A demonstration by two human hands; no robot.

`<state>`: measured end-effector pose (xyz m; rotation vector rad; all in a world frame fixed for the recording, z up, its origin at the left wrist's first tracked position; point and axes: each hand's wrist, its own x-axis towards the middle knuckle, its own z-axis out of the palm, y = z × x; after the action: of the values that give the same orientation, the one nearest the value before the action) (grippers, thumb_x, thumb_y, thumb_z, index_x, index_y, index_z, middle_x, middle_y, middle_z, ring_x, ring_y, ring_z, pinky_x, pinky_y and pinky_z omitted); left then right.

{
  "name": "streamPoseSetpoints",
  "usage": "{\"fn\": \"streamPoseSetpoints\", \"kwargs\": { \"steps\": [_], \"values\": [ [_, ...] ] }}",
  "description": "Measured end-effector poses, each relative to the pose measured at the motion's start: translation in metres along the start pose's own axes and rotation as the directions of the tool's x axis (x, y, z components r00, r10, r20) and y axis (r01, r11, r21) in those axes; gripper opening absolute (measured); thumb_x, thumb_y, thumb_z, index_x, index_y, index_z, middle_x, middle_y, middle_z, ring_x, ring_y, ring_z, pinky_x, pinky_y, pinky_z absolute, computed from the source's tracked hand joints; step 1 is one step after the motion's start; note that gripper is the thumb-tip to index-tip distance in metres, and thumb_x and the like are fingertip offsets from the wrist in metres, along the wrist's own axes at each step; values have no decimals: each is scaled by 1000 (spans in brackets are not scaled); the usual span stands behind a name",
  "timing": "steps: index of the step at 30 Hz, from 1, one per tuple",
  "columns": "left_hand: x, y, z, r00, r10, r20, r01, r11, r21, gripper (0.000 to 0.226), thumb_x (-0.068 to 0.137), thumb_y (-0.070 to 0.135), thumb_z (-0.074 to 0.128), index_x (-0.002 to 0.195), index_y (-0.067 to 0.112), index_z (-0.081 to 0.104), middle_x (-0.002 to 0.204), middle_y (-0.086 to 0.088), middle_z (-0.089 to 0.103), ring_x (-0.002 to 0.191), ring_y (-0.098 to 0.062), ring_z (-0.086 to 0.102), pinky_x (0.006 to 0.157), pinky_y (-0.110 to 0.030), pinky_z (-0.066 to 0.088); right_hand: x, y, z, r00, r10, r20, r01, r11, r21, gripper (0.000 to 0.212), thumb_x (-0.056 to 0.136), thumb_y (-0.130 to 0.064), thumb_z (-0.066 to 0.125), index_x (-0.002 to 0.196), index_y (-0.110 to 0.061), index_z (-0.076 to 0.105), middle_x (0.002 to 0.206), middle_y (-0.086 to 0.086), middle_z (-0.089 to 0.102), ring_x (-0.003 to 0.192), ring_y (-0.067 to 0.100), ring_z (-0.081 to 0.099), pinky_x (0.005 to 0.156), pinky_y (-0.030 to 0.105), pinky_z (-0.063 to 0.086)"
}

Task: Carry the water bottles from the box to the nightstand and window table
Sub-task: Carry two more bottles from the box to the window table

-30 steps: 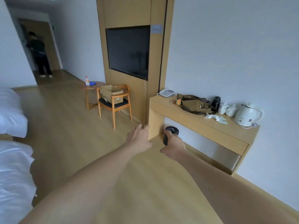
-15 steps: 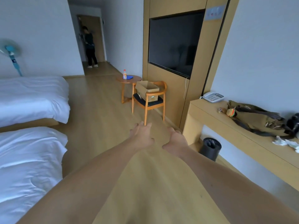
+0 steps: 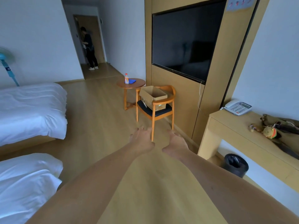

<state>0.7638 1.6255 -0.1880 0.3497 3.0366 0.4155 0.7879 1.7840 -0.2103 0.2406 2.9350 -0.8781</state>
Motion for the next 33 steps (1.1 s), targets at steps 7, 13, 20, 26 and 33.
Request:
{"fn": "streamPoseSetpoints", "kwargs": {
  "steps": [7, 13, 20, 26, 33],
  "values": [
    [153, -20, 11, 1000, -14, -10, 14, 999, 52, 64, 88, 38, 71, 144, 20, 46, 141, -10, 48, 135, -34, 42, 108, -52, 43, 163, 5, 4, 998, -55, 15, 55, 998, 25, 86, 79, -13, 68, 154, -29, 29, 131, 8, 51, 114, 28, 56, 86, 44, 59],
    [282, -16, 15, 996, -77, 48, 71, 989, 127, 66, 92, 35, 67, 149, 18, 40, 149, -10, 41, 139, -33, 36, 109, -51, 42, 300, 22, -20, 994, -57, 91, 55, 998, 18, 80, 78, -12, 65, 150, -29, 33, 123, 9, 54, 117, 30, 53, 90, 44, 57],
    [405, -21, 18, 991, -109, 82, 102, 991, 84, 72, 93, 34, 66, 156, 20, 33, 157, -12, 34, 144, -34, 31, 112, -52, 40, 434, 17, -27, 988, -65, 141, 65, 998, 7, 88, 79, -15, 70, 154, -30, 26, 134, 8, 51, 122, 32, 53, 93, 45, 56],
    [513, -55, 32, 990, -96, 107, 92, 995, 41, 70, 91, 32, 66, 153, 20, 35, 153, -11, 38, 141, -35, 34, 108, -52, 42, 538, 11, -5, 989, -28, 144, 34, 999, -41, 89, 79, -16, 73, 153, -30, 27, 136, 8, 48, 123, 30, 51, 95, 46, 54],
    [671, -108, 40, 995, -9, 99, 14, 999, -47, 78, 88, 36, 68, 154, 23, 28, 147, -7, 43, 136, -33, 39, 104, -52, 45, 679, -8, 11, 994, 47, 95, -41, 997, -59, 83, 76, -20, 72, 148, -28, 32, 124, 8, 49, 115, 30, 53, 89, 45, 56]
  ]
}}
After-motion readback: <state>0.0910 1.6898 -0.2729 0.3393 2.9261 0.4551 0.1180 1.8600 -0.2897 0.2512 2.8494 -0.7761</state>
